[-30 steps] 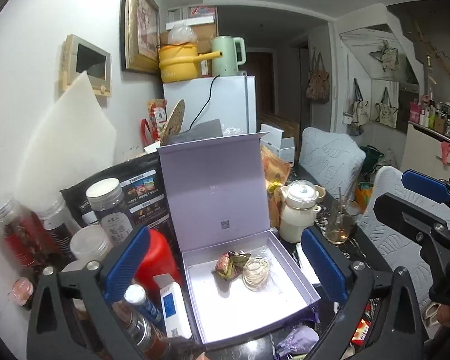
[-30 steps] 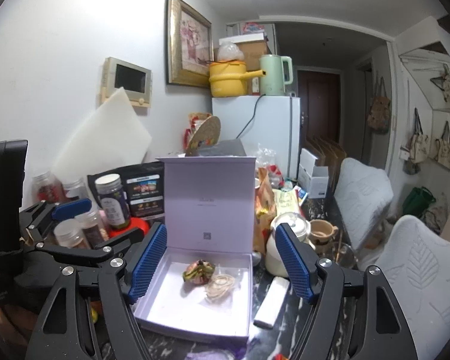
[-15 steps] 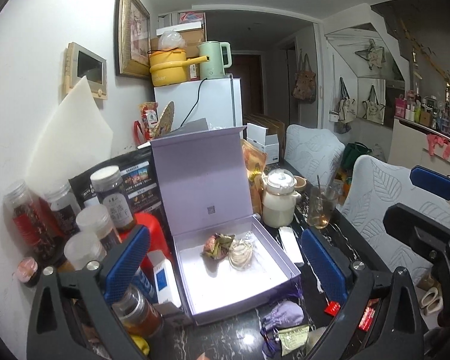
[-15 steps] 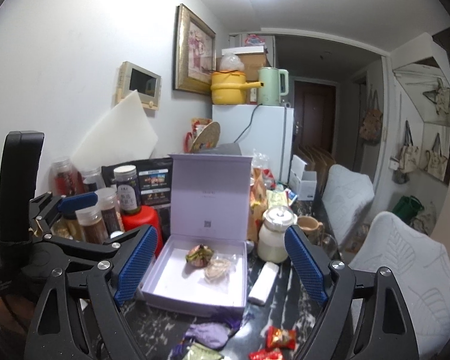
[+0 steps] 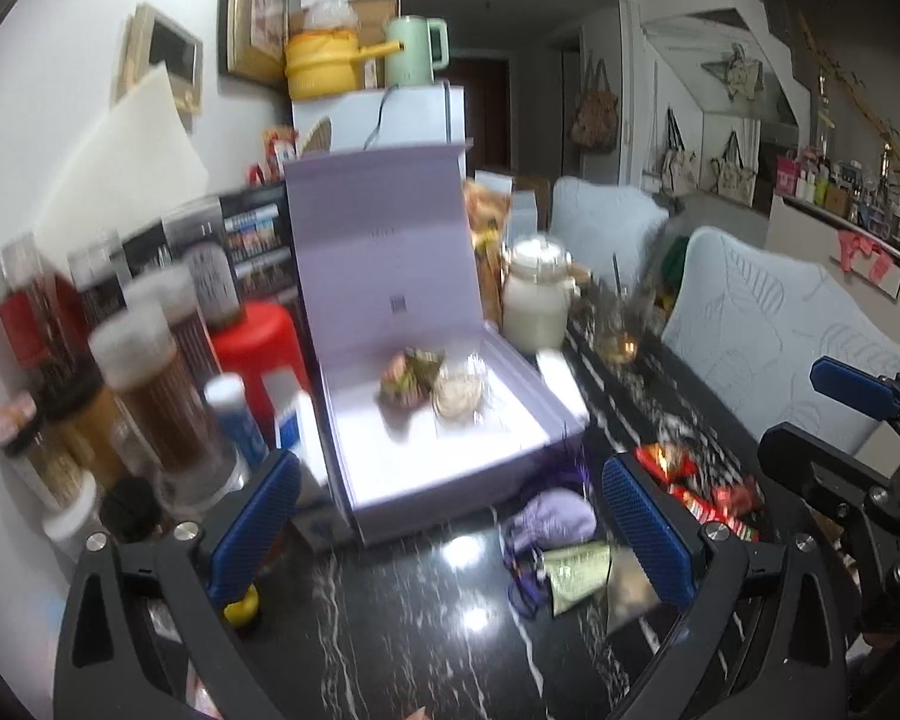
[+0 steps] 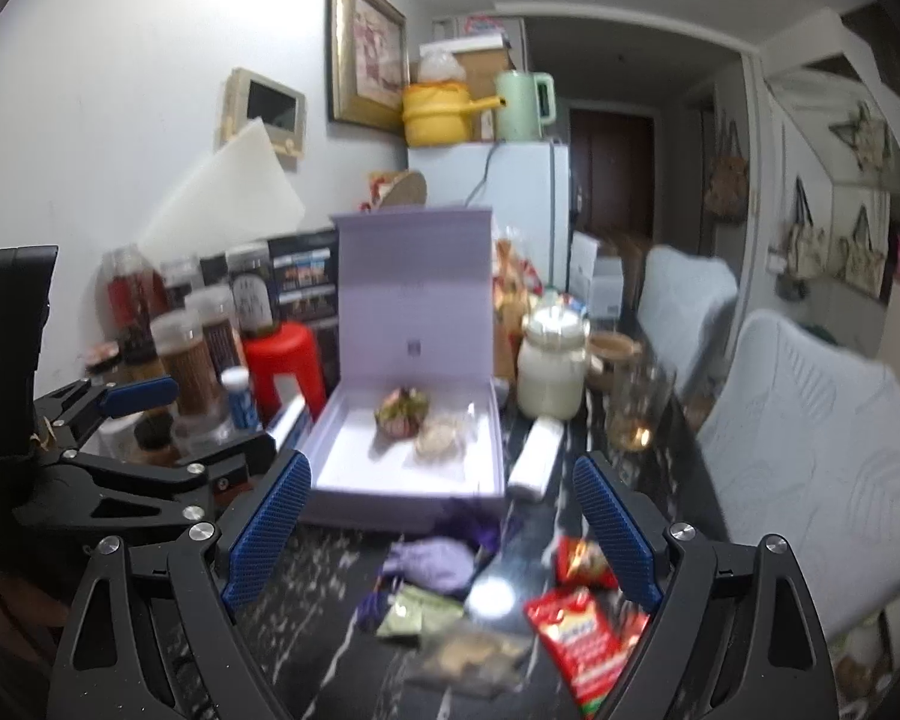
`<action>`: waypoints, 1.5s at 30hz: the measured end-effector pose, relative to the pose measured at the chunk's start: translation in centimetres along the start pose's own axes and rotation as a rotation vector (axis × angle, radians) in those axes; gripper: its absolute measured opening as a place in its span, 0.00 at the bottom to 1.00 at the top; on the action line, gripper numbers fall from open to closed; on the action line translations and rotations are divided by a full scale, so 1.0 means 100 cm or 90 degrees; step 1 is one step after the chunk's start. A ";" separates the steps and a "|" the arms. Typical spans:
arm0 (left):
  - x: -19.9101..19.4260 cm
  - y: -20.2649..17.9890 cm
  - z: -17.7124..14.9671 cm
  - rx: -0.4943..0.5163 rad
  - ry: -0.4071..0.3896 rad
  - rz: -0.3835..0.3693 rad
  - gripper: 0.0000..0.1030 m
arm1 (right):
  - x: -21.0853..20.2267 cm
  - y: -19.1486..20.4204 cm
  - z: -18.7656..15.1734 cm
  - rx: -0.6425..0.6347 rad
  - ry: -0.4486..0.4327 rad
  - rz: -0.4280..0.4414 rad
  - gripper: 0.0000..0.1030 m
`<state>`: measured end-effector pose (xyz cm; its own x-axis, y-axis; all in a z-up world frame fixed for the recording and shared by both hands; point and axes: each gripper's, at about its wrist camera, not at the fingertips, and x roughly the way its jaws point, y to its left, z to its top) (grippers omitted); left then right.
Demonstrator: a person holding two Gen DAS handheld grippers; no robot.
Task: Organize soft objects
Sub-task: 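Withdraw both open tools up and away from the lavender box, then move the right tool to the clear zip bag of beige food and grasp it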
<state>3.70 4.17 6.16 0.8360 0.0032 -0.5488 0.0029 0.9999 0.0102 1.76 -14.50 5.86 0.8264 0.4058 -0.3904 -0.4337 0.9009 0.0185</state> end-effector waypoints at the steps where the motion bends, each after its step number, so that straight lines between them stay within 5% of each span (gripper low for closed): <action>1: 0.002 0.001 -0.004 -0.005 0.006 -0.004 0.99 | 0.002 -0.002 -0.008 0.011 0.010 0.001 0.88; 29: 0.064 -0.016 -0.087 0.043 0.105 -0.037 0.99 | 0.057 -0.028 -0.115 0.094 0.189 -0.025 0.88; 45: 0.073 0.005 -0.106 -0.018 0.151 -0.070 0.99 | 0.099 -0.039 -0.135 0.152 0.269 0.005 0.89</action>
<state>3.93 4.82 -6.70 0.6798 -0.1063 -0.7256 0.0686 0.9943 -0.0814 6.75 -16.12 -10.52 0.5833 0.3592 -0.7285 -0.3043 0.9282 0.2141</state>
